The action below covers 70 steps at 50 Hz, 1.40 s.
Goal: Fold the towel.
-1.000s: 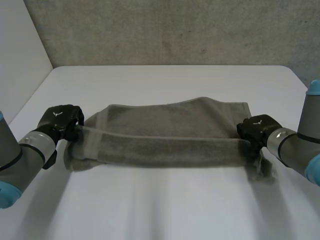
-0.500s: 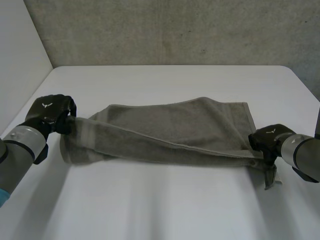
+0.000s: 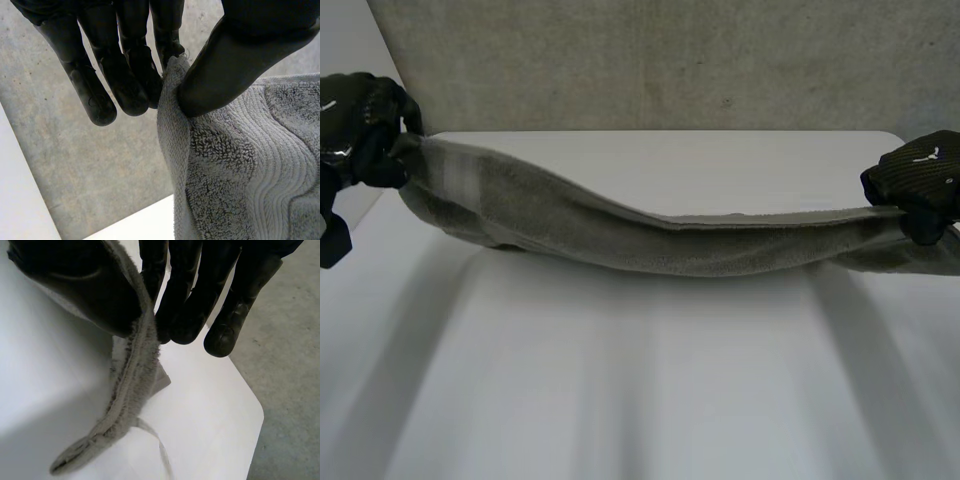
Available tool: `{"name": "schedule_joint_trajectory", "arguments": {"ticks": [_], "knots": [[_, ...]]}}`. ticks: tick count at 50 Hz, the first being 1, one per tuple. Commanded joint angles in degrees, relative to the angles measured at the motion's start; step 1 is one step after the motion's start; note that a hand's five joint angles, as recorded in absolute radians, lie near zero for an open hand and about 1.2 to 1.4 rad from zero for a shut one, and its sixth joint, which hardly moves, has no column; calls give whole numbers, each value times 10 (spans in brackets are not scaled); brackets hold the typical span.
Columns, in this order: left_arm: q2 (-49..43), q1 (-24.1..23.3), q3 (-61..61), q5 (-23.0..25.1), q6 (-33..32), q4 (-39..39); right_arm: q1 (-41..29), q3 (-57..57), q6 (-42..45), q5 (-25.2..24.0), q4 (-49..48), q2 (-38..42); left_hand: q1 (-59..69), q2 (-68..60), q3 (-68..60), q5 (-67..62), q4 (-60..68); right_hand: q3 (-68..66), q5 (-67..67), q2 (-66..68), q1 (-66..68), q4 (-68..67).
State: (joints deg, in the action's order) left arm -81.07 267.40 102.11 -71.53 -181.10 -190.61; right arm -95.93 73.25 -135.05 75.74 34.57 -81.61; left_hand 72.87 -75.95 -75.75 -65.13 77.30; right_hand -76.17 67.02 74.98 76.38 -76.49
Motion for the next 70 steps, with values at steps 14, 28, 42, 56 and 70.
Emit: {"name": "schedule_joint_trajectory", "arguments": {"ticks": [14,28,42,56,70], "knots": [[-361,-65,-332,-47,-27,24,-88,-186,67,67,-314,229,71,-40,-43,-49,27,-38,30,50,36,-35],[-380,-78,-469,-110,77,-184,-88,-203,-55,60,-490,242,71,-40,-43,-49,27,-38,30,50,36,-35],[-416,-73,-225,-63,61,-191,-80,-36,-57,48,-424,273,71,-40,-43,-49,27,-38,30,50,36,-35],[-168,29,8,37,-14,-186,-7,117,-113,-27,-276,15,71,-40,-43,-49,27,-38,30,50,36,-35],[-191,59,50,99,-7,-200,14,56,-107,-76,-251,107,71,-40,-43,-49,27,-38,30,50,36,-35]]}}
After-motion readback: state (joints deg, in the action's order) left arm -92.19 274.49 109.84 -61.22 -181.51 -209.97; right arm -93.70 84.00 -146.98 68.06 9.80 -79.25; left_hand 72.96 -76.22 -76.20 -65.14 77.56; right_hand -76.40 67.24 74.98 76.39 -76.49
